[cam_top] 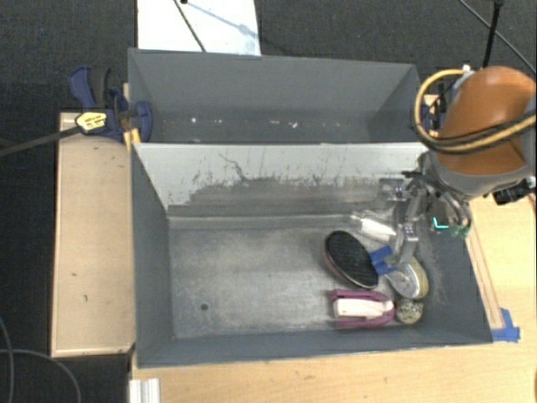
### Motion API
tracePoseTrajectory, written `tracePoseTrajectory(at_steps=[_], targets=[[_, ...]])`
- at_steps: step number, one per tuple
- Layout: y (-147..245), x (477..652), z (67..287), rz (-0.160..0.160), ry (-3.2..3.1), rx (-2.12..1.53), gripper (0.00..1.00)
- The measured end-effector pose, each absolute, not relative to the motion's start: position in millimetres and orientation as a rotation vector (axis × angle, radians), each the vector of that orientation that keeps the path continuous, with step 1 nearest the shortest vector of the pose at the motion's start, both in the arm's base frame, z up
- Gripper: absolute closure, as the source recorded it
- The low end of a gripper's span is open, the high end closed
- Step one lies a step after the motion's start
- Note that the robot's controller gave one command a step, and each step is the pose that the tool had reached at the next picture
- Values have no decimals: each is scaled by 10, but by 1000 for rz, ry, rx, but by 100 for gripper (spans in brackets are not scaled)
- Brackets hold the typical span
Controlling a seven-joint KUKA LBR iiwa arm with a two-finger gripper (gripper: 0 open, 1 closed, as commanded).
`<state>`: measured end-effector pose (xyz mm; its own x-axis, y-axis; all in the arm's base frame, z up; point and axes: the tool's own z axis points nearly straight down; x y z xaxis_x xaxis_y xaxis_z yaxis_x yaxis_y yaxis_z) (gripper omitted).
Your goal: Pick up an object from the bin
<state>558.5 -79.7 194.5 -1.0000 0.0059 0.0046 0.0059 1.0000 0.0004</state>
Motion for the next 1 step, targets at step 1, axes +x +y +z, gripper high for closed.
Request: tracePoseTrajectory(at_steps=[1], targets=[[-447,5566,762,-4,-3136,-87,0]])
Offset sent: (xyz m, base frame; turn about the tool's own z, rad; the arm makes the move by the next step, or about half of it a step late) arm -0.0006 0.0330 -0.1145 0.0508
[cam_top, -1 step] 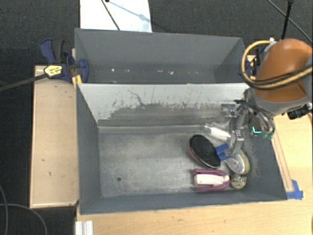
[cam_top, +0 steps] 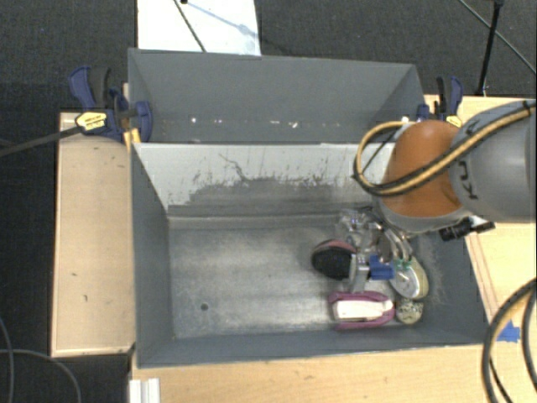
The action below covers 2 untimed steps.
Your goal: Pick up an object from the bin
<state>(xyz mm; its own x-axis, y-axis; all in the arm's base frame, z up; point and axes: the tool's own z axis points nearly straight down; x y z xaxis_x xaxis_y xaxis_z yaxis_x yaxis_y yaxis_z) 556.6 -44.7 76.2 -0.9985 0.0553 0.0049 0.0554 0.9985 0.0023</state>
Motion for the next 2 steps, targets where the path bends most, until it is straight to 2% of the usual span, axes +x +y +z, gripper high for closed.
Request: tracePoseTrajectory(at_steps=[1,2], targets=[[-466,5582,803,0,-3141,-83,100],[-534,5657,2014,2,-3151,-65,100]])
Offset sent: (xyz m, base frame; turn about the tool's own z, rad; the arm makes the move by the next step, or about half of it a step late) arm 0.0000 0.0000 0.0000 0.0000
